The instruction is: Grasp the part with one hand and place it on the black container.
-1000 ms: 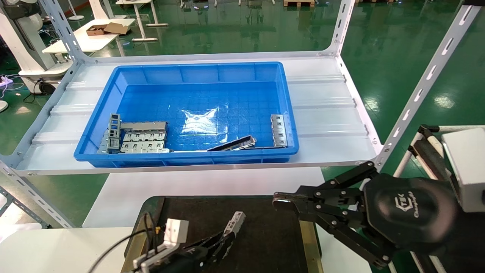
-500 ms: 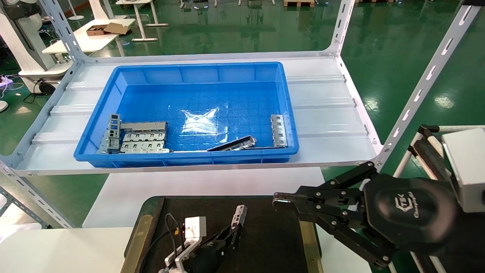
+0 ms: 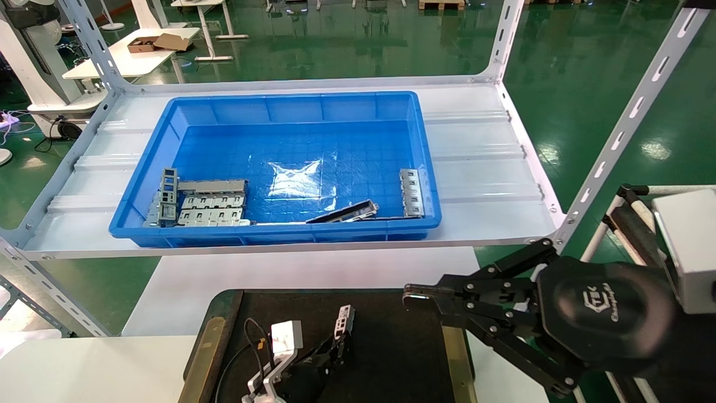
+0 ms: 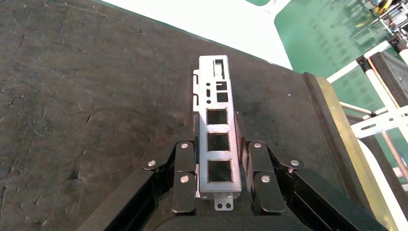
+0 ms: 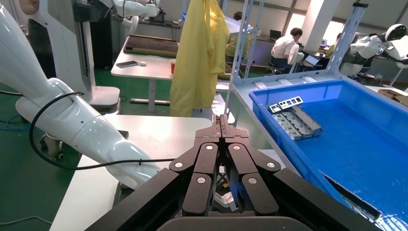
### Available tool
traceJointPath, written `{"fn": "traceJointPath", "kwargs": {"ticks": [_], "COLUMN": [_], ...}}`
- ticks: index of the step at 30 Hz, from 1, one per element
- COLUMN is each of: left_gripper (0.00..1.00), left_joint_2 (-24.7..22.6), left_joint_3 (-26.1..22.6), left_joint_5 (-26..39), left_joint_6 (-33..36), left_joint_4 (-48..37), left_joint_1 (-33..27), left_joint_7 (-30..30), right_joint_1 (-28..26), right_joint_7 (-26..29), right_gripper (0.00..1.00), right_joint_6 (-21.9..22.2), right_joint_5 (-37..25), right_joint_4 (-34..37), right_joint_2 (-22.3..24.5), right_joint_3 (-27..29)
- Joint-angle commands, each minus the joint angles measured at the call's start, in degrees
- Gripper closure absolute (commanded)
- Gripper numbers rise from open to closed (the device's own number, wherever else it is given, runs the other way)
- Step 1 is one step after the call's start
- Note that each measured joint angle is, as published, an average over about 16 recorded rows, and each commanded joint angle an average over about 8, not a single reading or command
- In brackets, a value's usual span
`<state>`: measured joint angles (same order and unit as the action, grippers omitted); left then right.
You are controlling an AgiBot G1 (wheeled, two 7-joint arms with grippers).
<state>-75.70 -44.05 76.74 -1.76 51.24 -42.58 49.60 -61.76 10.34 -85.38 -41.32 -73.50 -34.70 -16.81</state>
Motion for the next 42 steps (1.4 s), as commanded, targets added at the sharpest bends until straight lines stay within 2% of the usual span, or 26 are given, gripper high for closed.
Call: {"fn": "traceJointPath", "kwargs": {"ticks": [1, 2, 4, 9, 10, 12, 28, 35, 42], "left_gripper": [1.00, 0.98, 0.86, 0.23, 0.12, 0.00, 0.00, 0.00, 0.00], "left_joint_2": [-0.2, -0.2, -0.2, -0.2, -0.2, -0.1, 2.0, 6.7, 13.4], "left_joint_3": [-0.5, -0.8, -1.3, -2.7, -3.0, -3.5, -8.4, -10.5, -11.9], "left_joint_5": [-0.4, -0.6, -1.1, -2.7, -3.0, -3.8, -8.9, -9.4, -9.5], "left_joint_6": [-0.6, -0.8, -1.3, -2.3, -2.5, -2.9, -4.4, -1.7, 5.2], "left_joint_4": [-0.5, -0.7, -1.0, -1.3, -1.3, -1.3, 2.1, 7.9, 15.3], "left_joint_1": [-0.3, -0.4, -0.5, -0.9, -0.9, -1.0, -2.9, -4.1, -5.6], "left_joint_7": [0.2, 0.2, 0.3, 0.3, 0.3, 0.3, -1.7, -3.0, -3.3], "right_joint_1": [0.0, 0.0, 0.0, 0.0, 0.0, 0.0, 0.0, 0.0, 0.0], "right_joint_7": [0.0, 0.0, 0.0, 0.0, 0.0, 0.0, 0.0, -0.1, -0.1], "right_gripper": [0.99, 0.91, 0.66, 0.05, 0.00, 0.00, 0.00, 0.00, 0.00], "right_joint_6": [0.0, 0.0, 0.0, 0.0, 0.0, 0.0, 0.0, 0.1, 0.1], "right_joint_5": [0.0, 0.0, 0.0, 0.0, 0.0, 0.0, 0.1, 0.1, 0.1], "right_joint_4": [0.0, 0.0, 0.0, 0.0, 0.0, 0.0, 0.0, 0.0, 0.0], "right_joint_2": [0.0, 0.0, 0.0, 0.0, 0.0, 0.0, 0.0, 0.0, 0.1], "right_joint_3": [0.0, 0.0, 0.0, 0.0, 0.0, 0.0, -0.1, -0.1, -0.1]}}
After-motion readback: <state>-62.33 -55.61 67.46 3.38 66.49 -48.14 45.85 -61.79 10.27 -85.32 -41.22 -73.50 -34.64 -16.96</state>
